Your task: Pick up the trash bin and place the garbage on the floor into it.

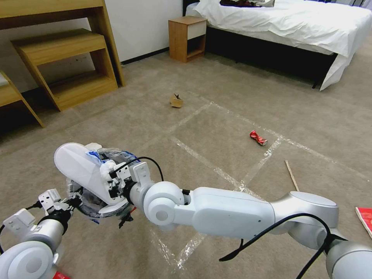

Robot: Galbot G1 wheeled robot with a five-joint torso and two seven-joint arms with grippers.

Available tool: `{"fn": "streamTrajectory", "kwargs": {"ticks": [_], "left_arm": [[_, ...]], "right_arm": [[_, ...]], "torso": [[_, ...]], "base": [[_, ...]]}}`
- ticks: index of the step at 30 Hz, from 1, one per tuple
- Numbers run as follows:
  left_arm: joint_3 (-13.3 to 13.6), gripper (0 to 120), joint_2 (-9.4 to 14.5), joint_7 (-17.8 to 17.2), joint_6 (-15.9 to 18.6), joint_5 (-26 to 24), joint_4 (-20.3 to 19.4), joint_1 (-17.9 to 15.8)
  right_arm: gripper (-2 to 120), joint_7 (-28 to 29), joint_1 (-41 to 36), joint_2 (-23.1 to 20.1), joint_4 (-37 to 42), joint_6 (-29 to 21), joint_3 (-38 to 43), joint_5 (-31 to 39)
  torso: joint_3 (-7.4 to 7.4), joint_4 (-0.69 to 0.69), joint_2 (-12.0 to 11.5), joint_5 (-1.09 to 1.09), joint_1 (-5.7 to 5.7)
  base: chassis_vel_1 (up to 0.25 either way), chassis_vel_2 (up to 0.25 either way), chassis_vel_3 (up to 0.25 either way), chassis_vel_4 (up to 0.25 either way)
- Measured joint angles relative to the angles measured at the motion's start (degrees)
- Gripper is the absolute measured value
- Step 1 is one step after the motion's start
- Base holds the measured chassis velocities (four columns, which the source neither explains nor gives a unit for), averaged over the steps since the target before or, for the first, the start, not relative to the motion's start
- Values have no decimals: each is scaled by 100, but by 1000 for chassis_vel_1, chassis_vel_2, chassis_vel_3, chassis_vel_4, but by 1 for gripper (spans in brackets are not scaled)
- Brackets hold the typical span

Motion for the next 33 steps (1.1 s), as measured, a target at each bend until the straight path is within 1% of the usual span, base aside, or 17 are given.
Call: {"fn": "streamTrajectory", "kwargs": {"ticks": [8, 11, 19, 33], "left_arm": [[-1, 1, -20, 15, -30, 19, 1, 28], [-21, 1, -22, 38, -46, 44, -4, 49], [-30, 1, -44, 55, -55, 63, -19, 65], [-25, 1, -95, 73, -68, 106, -37, 85]], "right_arm": [[0, 76, 20, 216, -278, -52, -102, 26], [0, 209, 46, 297, -330, -153, -162, 97], [0, 408, 52, 434, -432, -246, -240, 162], [0, 573, 78, 649, -694, -321, -325, 167]], "torso": [[0, 0, 0, 0, 0], [0, 1, 0, 0, 0], [0, 1, 0, 0, 0], [0, 0, 0, 0, 0]], "base": [[0, 0, 0, 0], [0, 0, 0, 0], [0, 0, 0, 0], [0, 0, 0, 0]]}}
